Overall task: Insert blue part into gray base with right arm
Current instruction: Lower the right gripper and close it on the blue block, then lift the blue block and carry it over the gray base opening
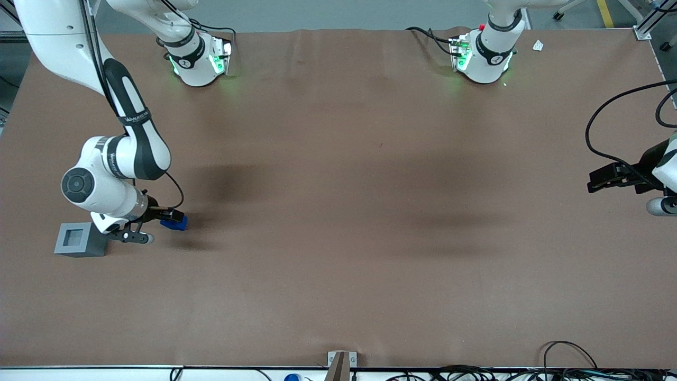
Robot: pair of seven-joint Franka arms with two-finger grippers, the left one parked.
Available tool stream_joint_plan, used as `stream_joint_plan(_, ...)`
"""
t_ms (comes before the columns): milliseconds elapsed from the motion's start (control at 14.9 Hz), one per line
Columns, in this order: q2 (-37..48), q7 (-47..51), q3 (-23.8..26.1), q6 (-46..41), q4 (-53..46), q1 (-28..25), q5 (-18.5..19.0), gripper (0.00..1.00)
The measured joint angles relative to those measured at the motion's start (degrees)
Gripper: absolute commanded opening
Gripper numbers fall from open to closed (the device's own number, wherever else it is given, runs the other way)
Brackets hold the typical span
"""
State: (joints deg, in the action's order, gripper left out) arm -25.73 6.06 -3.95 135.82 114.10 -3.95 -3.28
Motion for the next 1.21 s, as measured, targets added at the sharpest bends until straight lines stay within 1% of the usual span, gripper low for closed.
stream_joint_plan(201, -0.7, 0.1, 0.0, 0.2, -0.3, 0.0, 0.0, 0.71)
stream_joint_plan(402, -0.8, 0.2, 0.0, 0.2, -0.4, 0.0, 0.0, 0.47)
stream_joint_plan(536, -0.8, 0.2, 0.0, 0.2, -0.4, 0.0, 0.0, 0.25)
stream_joint_plan(603, -0.8, 0.2, 0.0, 0.2, -0.4, 0.0, 0.0, 0.15)
stream_joint_plan(737, -0.8, 0.2, 0.0, 0.2, -0.4, 0.0, 0.0, 0.04)
stream_joint_plan(938, -0.8, 0.2, -0.1, -0.4, -1.5, 0.1, 0.0, 0.03)
stream_joint_plan(1005, -0.8, 0.2, -0.2, -2.4, -3.0, 0.2, 0.0, 0.02)
stream_joint_plan(1206, 0.2, 0.2, -0.6, -16.8, -13.0, 0.5, 0.0, 0.0)
